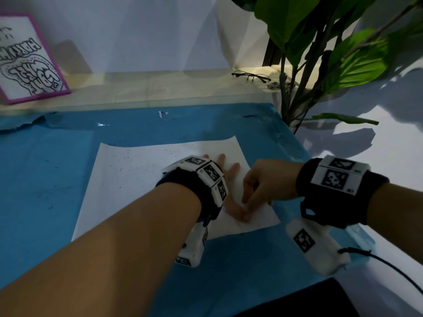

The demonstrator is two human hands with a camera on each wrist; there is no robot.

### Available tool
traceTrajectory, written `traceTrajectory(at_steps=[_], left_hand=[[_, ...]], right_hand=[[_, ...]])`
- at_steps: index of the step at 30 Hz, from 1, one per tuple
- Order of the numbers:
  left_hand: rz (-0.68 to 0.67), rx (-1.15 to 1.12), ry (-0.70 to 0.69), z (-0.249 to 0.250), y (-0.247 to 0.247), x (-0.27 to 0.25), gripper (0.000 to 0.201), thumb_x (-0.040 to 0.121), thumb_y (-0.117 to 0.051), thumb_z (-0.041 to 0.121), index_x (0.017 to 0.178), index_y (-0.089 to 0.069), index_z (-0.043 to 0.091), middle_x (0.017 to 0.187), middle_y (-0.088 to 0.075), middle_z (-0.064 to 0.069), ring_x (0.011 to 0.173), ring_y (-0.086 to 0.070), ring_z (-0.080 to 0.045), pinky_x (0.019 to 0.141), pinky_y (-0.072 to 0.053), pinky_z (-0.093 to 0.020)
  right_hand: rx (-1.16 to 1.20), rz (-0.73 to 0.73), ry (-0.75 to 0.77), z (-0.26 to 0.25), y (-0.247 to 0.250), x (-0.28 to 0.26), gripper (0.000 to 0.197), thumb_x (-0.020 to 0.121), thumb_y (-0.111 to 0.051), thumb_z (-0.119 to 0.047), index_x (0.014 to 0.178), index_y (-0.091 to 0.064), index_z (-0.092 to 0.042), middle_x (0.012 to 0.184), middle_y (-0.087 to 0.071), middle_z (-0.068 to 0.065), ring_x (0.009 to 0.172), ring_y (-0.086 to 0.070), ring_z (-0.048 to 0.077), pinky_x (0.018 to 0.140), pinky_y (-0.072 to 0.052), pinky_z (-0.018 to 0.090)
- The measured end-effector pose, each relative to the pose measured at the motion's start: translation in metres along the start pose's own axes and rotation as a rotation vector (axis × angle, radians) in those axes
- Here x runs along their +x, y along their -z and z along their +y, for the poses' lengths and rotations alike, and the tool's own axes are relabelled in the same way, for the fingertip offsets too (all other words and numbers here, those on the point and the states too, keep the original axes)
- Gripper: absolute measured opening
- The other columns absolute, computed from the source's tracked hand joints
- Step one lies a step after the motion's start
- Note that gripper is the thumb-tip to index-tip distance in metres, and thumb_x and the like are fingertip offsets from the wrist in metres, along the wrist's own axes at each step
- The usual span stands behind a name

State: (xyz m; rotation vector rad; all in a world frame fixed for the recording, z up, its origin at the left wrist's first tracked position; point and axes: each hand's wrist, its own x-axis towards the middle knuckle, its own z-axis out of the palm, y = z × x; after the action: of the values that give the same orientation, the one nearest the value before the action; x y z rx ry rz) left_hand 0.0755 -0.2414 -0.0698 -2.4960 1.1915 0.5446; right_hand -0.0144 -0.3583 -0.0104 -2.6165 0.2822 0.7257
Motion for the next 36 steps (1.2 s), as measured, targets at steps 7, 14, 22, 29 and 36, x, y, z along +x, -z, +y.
traceTrajectory(at_steps=[7, 14, 22, 29, 36], left_hand=[[0.003, 0.004, -0.007, 0.000, 0.000, 0.000, 0.138, 0.039, -0.053, 0.098, 0.140, 0.027, 0.046, 0.156, 0.025, 0.004, 0.145, 0.006, -0.038, 0.112, -0.011, -0.060], [0.022, 0.029, -0.010, -0.002, -0.004, 0.007, 0.137, 0.043, -0.057, 0.094, 0.139, 0.027, 0.046, 0.155, 0.026, 0.004, 0.145, 0.003, -0.039, 0.110, -0.016, -0.064], [0.018, 0.059, 0.002, -0.002, -0.005, 0.009, 0.132, 0.053, -0.064, 0.085, 0.138, 0.029, 0.046, 0.155, 0.027, 0.002, 0.145, 0.002, -0.040, 0.109, -0.018, -0.064], [-0.008, 0.007, 0.001, 0.000, 0.002, 0.003, 0.135, 0.048, -0.058, 0.091, 0.141, 0.026, 0.044, 0.155, 0.028, 0.002, 0.145, 0.005, -0.038, 0.111, -0.010, -0.061], [0.031, 0.035, 0.009, -0.001, -0.002, 0.008, 0.135, 0.049, -0.065, 0.086, 0.138, 0.029, 0.046, 0.155, 0.027, 0.005, 0.145, 0.002, -0.039, 0.110, -0.015, -0.063]], right_hand=[[-0.059, -0.019, -0.013, -0.001, 0.005, -0.002, 0.008, 0.077, -0.074, -0.023, 0.072, -0.068, -0.027, 0.075, -0.067, -0.003, 0.056, -0.055, 0.006, 0.054, -0.042, 0.015], [-0.061, 0.036, -0.027, 0.001, 0.005, 0.000, 0.011, 0.075, -0.075, -0.024, 0.068, -0.066, -0.028, 0.070, -0.066, -0.005, 0.056, -0.054, 0.005, 0.055, -0.042, 0.016], [-0.018, -0.043, -0.042, 0.006, 0.002, -0.008, 0.006, 0.074, -0.076, -0.021, 0.078, -0.072, -0.021, 0.085, -0.073, 0.006, 0.058, -0.056, 0.008, 0.057, -0.046, 0.018], [-0.005, -0.018, -0.050, 0.007, 0.003, -0.008, 0.005, 0.073, -0.076, -0.021, 0.075, -0.071, -0.021, 0.074, -0.069, -0.001, 0.054, -0.054, 0.006, 0.057, -0.046, 0.017], [0.055, -0.001, -0.052, 0.015, -0.001, -0.015, 0.006, 0.071, -0.077, -0.018, 0.074, -0.073, -0.021, 0.077, -0.072, 0.004, 0.058, -0.058, 0.008, 0.060, -0.048, 0.019]])
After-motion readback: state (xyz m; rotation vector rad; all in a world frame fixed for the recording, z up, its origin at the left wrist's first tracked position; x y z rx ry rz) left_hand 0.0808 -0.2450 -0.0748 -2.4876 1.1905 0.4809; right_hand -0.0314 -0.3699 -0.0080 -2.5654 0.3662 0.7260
